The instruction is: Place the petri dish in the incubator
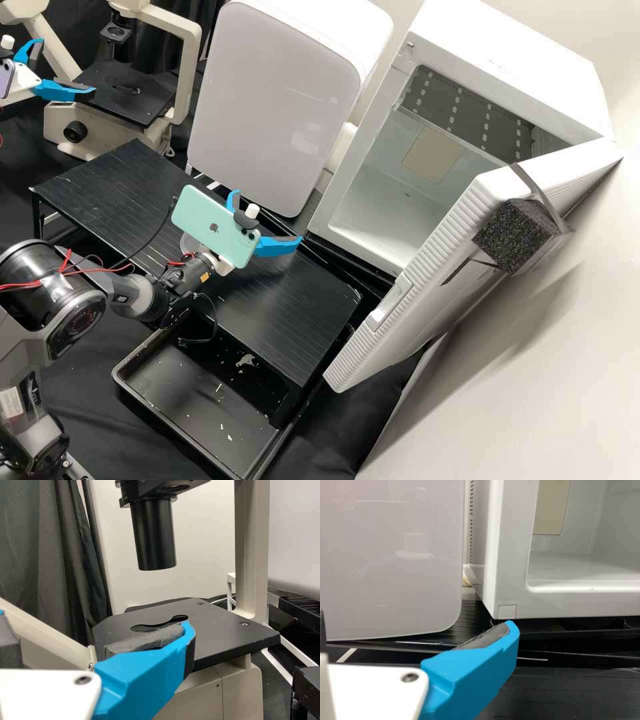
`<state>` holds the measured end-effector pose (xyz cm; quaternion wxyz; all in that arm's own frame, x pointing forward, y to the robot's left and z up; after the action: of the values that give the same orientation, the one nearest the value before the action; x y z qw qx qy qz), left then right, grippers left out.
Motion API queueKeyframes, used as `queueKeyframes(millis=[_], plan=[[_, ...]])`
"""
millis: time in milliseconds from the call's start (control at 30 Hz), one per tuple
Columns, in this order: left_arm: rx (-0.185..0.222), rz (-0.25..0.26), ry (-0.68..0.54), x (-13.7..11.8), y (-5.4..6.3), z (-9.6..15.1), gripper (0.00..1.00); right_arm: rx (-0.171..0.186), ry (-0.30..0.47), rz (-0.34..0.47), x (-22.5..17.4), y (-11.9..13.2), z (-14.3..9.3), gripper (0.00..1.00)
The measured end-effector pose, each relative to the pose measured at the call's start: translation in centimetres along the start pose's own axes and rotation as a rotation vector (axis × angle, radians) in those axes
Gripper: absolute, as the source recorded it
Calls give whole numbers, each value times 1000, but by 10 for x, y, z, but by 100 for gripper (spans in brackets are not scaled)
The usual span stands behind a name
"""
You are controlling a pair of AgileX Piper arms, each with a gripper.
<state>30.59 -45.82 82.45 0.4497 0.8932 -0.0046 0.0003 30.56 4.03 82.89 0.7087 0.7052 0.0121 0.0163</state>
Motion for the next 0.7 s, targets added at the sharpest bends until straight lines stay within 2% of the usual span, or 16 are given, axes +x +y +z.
queueKeyframes(millis=[433,533,567,700], plan=[[0,0,0,0,0,0,100,-5,-3,8,-9,0,5,100],[0,0,0,0,0,0,100,5,9,32,-23,4,7,100],[0,0,0,0,0,0,100,20,13,42,-30,4,9,100],[0,0,0,0,0,0,100,43,64,81,-53,6,7,100]])
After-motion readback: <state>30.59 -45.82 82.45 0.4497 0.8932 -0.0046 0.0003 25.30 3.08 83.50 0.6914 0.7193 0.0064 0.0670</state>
